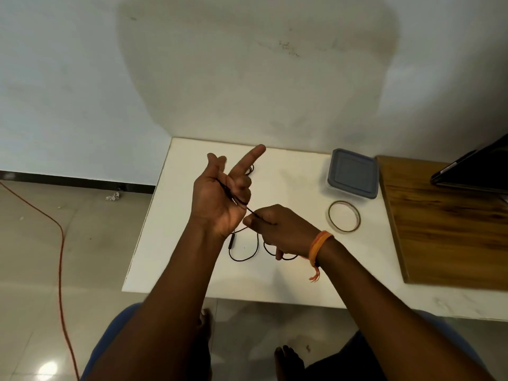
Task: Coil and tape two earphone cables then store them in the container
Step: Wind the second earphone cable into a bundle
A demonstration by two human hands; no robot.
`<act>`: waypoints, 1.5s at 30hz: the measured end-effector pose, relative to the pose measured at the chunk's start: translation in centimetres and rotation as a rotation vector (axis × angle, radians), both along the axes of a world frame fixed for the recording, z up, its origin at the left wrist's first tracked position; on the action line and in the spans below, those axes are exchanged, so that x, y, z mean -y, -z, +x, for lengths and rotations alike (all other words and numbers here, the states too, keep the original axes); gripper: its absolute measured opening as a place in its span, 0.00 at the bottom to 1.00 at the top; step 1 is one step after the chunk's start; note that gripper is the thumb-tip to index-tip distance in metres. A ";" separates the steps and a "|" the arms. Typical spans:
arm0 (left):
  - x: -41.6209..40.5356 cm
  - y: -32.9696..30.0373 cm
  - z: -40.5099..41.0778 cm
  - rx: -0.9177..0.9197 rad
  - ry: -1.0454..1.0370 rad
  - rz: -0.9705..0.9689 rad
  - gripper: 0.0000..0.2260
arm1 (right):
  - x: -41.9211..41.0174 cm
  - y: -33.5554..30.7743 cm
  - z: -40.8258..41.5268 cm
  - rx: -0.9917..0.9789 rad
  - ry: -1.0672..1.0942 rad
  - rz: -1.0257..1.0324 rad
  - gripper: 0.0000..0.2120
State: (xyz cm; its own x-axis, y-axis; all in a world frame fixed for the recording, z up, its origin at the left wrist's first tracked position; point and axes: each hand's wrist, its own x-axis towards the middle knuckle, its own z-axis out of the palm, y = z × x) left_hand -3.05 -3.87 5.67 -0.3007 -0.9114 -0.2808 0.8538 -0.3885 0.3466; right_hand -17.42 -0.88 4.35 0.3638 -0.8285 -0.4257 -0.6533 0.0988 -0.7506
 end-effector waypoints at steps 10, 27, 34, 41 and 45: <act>0.3 -0.2 0.9 0.021 -0.155 0.140 0.16 | 0.3 -0.9 -0.7 -0.016 0.013 -0.032 0.15; 0.4 0.1 1.5 -0.036 -0.073 0.043 0.25 | 0.3 -0.4 -0.5 0.165 0.093 -0.031 0.06; 0.4 0.2 1.2 0.070 -0.049 0.015 0.24 | 0.9 -0.4 -1.2 0.256 0.182 -0.091 0.07; 0.7 0.4 1.6 0.079 -0.122 -0.011 0.23 | 1.2 -1.0 -2.2 0.276 0.076 0.146 0.09; 0.8 0.7 1.7 0.121 -0.122 -0.009 0.22 | 1.2 -1.7 -2.8 0.238 -0.069 0.143 0.09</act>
